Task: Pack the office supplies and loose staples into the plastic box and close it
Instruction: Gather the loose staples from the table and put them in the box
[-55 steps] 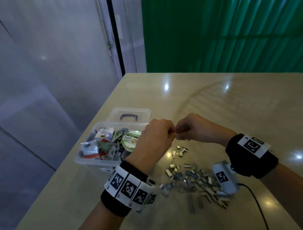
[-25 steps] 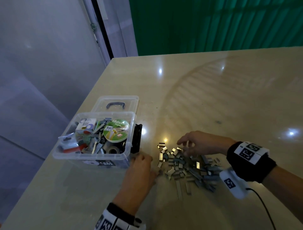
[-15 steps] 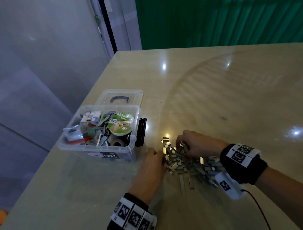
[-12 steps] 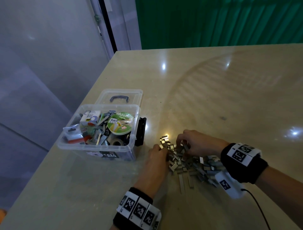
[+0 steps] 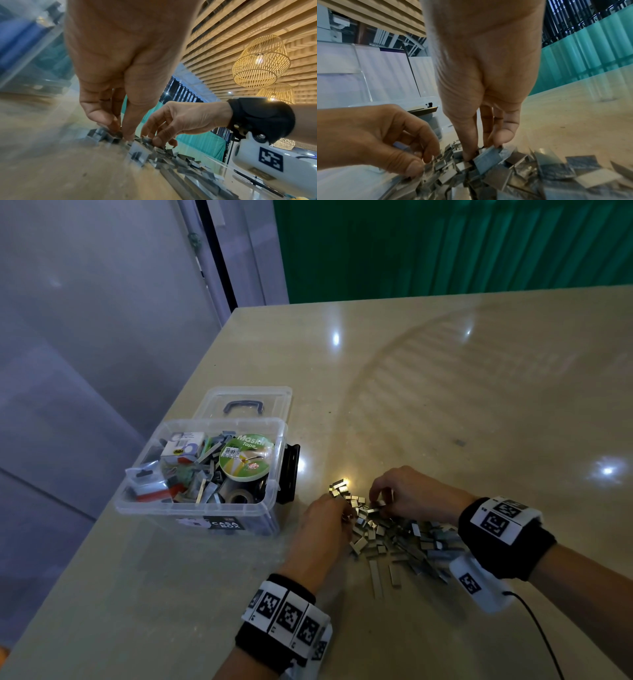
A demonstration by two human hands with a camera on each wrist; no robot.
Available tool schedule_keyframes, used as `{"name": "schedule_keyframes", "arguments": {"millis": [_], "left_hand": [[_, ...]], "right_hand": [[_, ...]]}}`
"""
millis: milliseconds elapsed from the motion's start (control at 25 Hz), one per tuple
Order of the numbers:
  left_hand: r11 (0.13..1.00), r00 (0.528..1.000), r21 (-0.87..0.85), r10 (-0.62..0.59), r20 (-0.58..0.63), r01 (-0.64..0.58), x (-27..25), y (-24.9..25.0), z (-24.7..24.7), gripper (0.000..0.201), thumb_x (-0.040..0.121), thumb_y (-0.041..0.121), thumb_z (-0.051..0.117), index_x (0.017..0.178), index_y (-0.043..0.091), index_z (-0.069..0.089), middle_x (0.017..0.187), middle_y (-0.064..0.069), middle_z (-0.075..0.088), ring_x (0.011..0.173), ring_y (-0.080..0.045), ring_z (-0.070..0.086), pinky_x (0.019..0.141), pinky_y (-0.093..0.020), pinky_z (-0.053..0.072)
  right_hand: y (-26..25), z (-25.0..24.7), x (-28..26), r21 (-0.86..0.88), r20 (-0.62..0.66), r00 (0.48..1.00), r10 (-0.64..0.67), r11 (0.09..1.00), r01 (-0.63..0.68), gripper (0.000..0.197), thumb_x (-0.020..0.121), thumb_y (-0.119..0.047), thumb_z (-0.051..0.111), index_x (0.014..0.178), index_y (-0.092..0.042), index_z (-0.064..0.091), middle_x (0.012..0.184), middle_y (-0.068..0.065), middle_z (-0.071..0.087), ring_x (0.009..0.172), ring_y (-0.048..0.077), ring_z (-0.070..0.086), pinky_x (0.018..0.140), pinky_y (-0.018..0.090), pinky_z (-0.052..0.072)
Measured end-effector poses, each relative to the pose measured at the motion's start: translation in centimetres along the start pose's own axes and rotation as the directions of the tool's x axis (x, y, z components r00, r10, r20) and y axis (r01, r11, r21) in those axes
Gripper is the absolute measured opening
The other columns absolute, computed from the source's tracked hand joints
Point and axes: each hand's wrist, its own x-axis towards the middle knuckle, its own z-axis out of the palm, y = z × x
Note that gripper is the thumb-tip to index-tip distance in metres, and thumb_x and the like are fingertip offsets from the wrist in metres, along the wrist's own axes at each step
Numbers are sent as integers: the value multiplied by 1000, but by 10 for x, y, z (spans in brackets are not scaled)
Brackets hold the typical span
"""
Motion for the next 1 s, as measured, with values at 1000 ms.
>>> {"name": "schedule_keyframes", "arguments": {"millis": [1000], "left_hand": [[994, 997, 91, 50, 58, -55, 18, 9, 4, 12, 92, 16, 64, 98, 14, 75, 99, -5, 66, 95, -20, 61, 79, -34, 55]], "right_hand": [[2, 2, 6, 22, -33, 999, 39, 999, -38, 18, 88, -10, 73, 104, -17, 74, 105, -2, 67, 89, 10, 62, 79, 24, 56]]}}
